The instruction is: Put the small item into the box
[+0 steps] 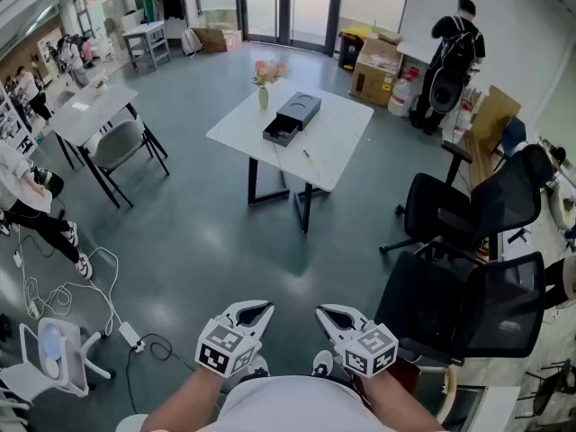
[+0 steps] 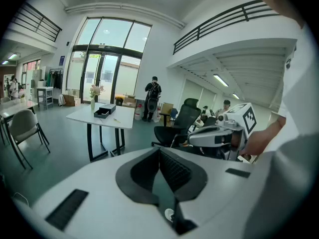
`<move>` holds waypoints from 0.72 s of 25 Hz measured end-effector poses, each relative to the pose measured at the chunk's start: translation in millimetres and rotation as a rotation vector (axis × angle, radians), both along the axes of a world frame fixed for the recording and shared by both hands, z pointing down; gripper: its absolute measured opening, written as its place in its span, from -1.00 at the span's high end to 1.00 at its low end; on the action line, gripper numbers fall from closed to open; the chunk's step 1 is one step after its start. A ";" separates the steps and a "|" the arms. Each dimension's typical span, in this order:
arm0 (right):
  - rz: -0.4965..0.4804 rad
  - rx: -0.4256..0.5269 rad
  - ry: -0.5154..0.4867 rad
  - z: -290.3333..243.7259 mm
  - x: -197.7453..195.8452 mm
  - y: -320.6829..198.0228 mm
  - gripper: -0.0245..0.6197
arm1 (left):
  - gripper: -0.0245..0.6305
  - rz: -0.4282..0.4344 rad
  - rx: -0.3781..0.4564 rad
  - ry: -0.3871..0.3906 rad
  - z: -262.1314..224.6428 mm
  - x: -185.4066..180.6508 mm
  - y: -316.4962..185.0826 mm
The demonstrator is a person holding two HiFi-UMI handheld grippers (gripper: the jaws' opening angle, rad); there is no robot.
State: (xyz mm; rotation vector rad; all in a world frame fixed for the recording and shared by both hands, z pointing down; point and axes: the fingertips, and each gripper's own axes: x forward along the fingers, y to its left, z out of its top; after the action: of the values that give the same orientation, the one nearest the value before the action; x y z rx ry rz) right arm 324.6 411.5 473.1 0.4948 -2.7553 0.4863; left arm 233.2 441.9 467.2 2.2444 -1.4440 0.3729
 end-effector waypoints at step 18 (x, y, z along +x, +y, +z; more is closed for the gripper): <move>-0.045 -0.031 -0.093 -12.0 -13.9 7.3 0.88 | 0.88 0.008 -0.008 -0.005 1.5 -2.2 2.6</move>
State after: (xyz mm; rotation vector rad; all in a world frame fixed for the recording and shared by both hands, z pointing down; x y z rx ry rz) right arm 310.7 418.8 461.1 0.4117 -2.8357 0.5536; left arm 230.9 444.5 468.7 2.2446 -1.4341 0.3869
